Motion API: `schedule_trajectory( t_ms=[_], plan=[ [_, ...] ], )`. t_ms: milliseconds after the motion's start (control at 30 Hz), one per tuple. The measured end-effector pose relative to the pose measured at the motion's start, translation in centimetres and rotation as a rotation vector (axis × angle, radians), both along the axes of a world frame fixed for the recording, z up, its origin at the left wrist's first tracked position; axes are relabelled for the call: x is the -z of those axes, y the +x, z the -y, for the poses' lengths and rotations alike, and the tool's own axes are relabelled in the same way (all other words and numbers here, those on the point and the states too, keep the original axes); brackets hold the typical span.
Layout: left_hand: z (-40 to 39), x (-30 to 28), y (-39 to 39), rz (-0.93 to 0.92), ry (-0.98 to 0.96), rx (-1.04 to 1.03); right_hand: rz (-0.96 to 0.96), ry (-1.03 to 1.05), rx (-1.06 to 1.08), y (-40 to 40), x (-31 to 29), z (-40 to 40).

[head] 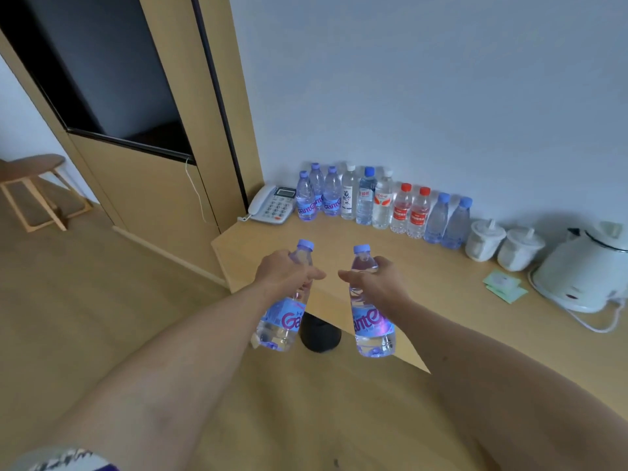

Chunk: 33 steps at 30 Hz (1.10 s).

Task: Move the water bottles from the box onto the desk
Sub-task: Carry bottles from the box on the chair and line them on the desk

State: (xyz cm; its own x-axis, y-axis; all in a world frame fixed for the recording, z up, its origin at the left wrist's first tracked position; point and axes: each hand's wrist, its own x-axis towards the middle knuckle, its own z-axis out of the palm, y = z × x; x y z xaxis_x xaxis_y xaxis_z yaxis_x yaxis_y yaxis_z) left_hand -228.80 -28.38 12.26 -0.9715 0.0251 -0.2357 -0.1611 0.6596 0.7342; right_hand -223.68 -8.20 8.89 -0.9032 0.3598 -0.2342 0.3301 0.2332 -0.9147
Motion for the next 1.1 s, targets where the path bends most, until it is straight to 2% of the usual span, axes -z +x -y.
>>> schedule_trajectory(
  t_ms=[333, 433, 600, 800, 900, 1100],
  plan=[
    [-3.6, 3.7, -14.3, -0.073, -0.089, 0.129, 0.014, 0.103, 0.003, -12.5, 2.6, -1.1],
    [-4.6, 4.9, -20.5, -0.049, -0.023, 0.207, 0.01, 0.144, 0.047, -17.3, 4.0, -1.7],
    [-6.5, 5.4, -30.7, 0.104, 0.146, 0.403, 0.082, 0.151, 0.113, -25.9, 4.9, -3.0],
    [-8.2, 5.0, -39.9, 0.097, 0.054, 0.645, 0.104, 0.108, 0.136, -33.0, 5.3, -3.7],
    [-9.1, 5.0, -42.5, 0.072, 0.055, 0.689, 0.093, 0.093, 0.135, -34.8, 5.3, -3.9],
    [-10.3, 4.9, -45.1, -0.009, -0.063, 0.772, 0.128, 0.112, 0.111, -38.0, 5.1, -5.3]
  ],
)
